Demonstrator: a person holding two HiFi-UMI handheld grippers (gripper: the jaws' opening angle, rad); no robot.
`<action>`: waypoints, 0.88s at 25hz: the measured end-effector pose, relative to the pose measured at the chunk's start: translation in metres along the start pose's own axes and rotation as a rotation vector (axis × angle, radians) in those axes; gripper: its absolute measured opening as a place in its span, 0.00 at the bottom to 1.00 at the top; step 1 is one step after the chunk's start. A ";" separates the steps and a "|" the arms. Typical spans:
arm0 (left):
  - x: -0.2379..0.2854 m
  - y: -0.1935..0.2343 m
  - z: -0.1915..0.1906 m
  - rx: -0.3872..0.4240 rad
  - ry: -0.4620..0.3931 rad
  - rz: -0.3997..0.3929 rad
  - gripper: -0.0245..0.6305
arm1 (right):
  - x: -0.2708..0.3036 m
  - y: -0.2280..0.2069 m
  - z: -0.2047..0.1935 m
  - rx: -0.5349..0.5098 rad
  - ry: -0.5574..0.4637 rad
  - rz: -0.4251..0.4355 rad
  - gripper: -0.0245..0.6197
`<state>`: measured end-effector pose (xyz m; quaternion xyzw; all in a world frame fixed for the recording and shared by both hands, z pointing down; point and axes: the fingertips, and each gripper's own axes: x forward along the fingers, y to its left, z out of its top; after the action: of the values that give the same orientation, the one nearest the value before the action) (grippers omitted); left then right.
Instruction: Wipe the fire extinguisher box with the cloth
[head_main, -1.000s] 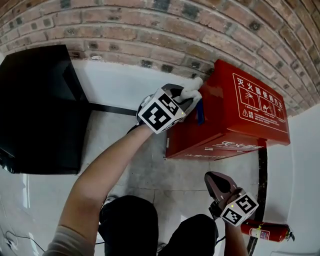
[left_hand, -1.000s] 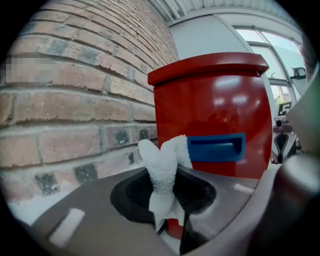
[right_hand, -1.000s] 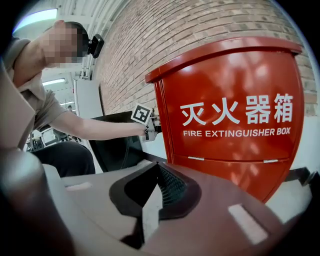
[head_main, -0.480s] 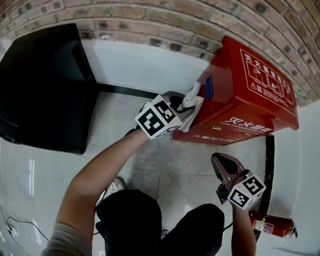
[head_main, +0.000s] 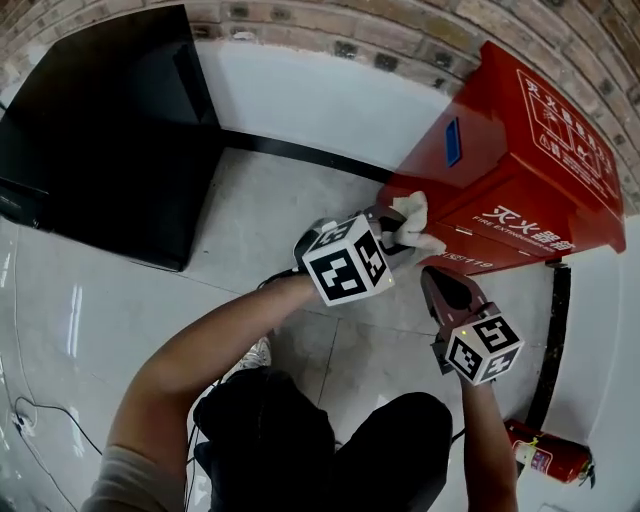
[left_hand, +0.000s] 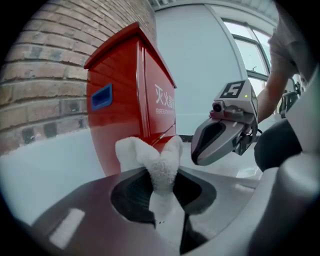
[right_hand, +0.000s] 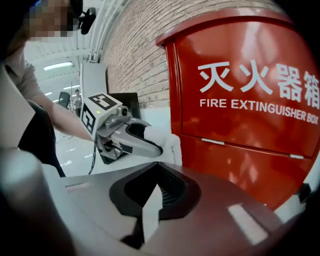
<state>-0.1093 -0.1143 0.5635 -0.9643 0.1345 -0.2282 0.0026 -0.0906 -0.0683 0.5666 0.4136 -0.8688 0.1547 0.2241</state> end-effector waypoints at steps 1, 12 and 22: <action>0.002 -0.005 -0.002 -0.008 -0.004 0.007 0.19 | 0.005 0.000 -0.003 -0.018 0.020 -0.013 0.07; 0.017 0.054 -0.053 -0.185 -0.023 0.084 0.19 | 0.036 0.005 -0.027 -0.082 0.144 0.000 0.07; 0.060 0.127 -0.070 -0.203 -0.005 0.116 0.19 | 0.043 0.002 -0.040 -0.036 0.171 0.037 0.07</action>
<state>-0.1215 -0.2484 0.6445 -0.9507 0.2128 -0.2104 -0.0817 -0.1062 -0.0768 0.6231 0.3786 -0.8566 0.1781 0.3021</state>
